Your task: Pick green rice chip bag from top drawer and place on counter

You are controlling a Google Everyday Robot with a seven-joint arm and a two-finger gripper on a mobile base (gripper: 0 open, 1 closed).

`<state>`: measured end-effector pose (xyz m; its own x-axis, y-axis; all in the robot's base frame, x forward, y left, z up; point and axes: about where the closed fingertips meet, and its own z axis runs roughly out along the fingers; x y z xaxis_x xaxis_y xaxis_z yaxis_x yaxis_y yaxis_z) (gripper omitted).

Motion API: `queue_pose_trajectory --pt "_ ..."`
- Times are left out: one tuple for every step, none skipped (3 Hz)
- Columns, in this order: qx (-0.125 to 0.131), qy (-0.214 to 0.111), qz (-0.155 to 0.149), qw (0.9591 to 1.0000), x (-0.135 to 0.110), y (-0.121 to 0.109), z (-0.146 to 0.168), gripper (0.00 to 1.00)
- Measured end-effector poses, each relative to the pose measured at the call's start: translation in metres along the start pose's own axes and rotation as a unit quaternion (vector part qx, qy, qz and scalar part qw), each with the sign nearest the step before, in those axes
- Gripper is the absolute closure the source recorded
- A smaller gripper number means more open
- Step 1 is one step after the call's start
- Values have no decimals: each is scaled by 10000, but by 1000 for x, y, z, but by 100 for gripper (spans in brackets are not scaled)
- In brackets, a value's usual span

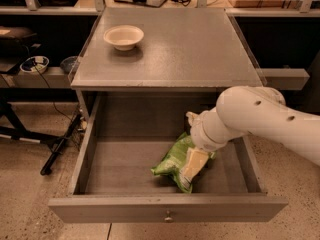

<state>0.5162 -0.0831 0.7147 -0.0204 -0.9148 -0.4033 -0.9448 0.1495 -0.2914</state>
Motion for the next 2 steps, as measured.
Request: queue_pose_trajectory --pt "-161 -134 56 9998 3 3 14 0" --pt "-250 -171 148 9994 5 6 22 0"
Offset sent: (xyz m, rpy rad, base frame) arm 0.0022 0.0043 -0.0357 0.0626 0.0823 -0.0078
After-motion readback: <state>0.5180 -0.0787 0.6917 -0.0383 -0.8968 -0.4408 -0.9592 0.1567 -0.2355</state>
